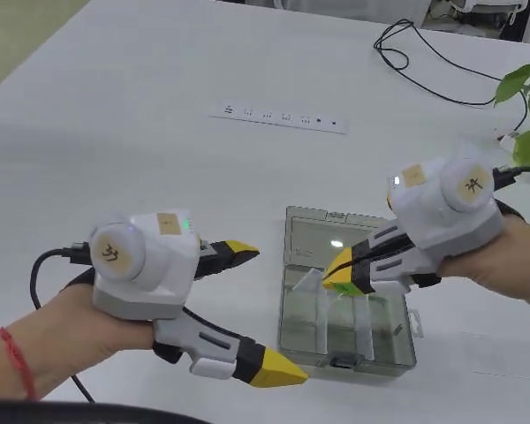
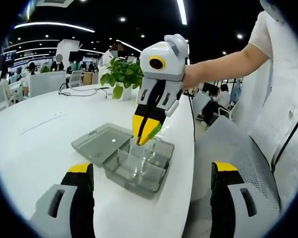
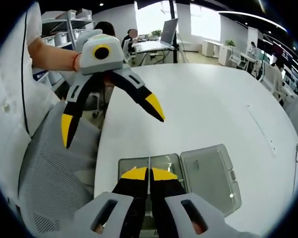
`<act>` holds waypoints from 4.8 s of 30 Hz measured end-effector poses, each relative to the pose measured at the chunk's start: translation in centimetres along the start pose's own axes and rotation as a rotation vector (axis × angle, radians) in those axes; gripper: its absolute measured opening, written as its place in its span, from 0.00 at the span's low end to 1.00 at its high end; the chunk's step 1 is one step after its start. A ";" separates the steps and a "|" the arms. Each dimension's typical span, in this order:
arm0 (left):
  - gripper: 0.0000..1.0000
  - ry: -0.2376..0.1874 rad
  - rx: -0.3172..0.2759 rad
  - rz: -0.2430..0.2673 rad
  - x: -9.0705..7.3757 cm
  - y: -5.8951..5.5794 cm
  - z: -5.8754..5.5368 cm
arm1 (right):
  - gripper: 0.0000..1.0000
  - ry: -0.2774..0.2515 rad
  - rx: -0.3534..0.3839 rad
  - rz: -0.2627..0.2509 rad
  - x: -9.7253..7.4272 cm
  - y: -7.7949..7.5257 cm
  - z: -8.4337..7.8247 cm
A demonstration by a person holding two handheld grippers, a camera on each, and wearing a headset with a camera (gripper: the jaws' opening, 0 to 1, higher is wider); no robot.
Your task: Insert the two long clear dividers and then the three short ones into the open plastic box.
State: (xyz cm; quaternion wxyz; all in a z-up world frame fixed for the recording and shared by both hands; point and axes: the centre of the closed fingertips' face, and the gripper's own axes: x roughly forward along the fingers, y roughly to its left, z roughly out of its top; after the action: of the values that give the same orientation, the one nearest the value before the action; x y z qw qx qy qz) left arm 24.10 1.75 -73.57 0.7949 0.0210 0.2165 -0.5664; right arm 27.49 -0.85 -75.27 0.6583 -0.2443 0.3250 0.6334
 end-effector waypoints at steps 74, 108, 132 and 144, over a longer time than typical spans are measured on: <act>1.00 0.000 -0.021 -0.006 0.2 -0.3 -0.4 | 0.03 0.185 -0.112 0.021 5.7 0.0 -3.0; 1.00 0.001 -0.007 0.002 -0.2 -0.2 0.2 | 0.22 0.013 -0.031 -0.065 0.5 -0.4 0.2; 0.99 -0.003 -0.005 0.004 -0.3 -0.4 0.6 | 0.40 0.030 0.047 -0.140 -7.1 -0.6 -5.3; 0.99 0.004 -0.006 0.001 -0.2 -0.6 0.3 | 0.44 0.126 0.083 -0.154 -9.1 0.2 -10.7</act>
State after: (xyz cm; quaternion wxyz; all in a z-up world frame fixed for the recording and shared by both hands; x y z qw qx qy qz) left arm 23.63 1.68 -73.12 0.7949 0.0199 0.2199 -0.5651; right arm 26.11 -14.81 -75.73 0.6929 -0.2806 0.3718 0.5503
